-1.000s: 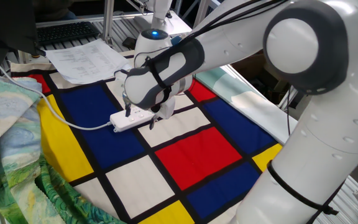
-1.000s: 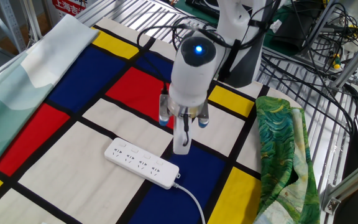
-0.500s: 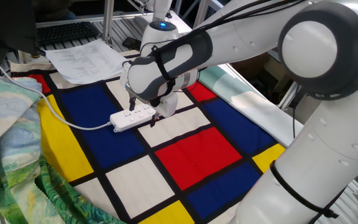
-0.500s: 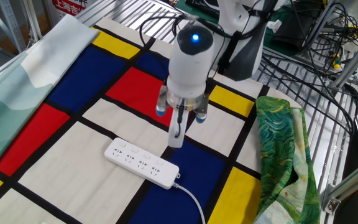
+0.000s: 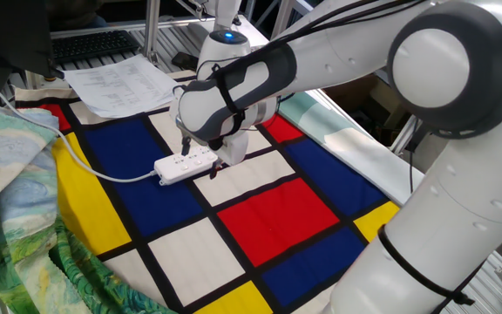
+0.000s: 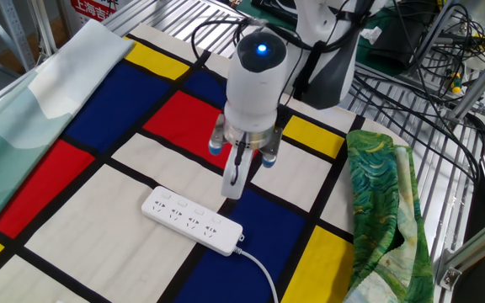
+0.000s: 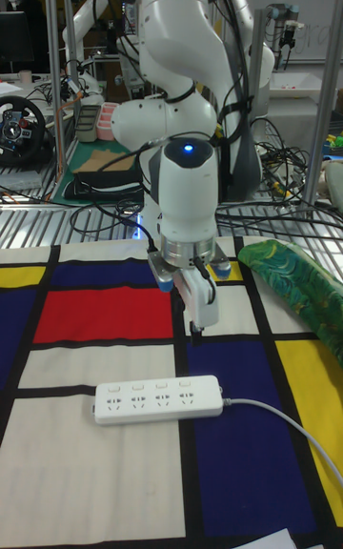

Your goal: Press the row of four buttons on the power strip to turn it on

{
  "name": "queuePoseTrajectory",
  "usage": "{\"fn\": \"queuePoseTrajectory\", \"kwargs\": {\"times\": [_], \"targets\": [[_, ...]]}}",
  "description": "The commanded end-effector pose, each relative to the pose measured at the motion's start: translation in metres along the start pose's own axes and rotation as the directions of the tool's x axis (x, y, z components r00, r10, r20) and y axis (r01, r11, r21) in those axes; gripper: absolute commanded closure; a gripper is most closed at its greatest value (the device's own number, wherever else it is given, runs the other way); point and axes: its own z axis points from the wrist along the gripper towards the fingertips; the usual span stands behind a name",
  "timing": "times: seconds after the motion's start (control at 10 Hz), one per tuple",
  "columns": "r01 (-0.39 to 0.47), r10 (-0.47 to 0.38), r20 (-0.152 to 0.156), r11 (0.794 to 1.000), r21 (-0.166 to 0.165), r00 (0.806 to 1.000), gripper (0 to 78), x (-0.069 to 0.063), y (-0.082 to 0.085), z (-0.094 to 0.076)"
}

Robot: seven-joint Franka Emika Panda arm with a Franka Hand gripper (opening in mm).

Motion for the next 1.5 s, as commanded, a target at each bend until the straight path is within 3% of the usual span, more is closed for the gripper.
{"fn": "queuePoseTrajectory", "kwargs": {"times": [0.1, 0.9, 1.5], "targets": [[-0.099, 0.099, -0.010, 0.995, -0.012, 0.995, 0.2, -0.005, 0.009, 0.015], [-0.117, 0.118, 0.020, 0.993, -0.018, 0.993, 0.2, -0.004, 0.014, 0.039], [-0.115, 0.115, 0.012, 0.993, -0.025, 0.993, 0.2, -0.012, 0.013, 0.048]]}}
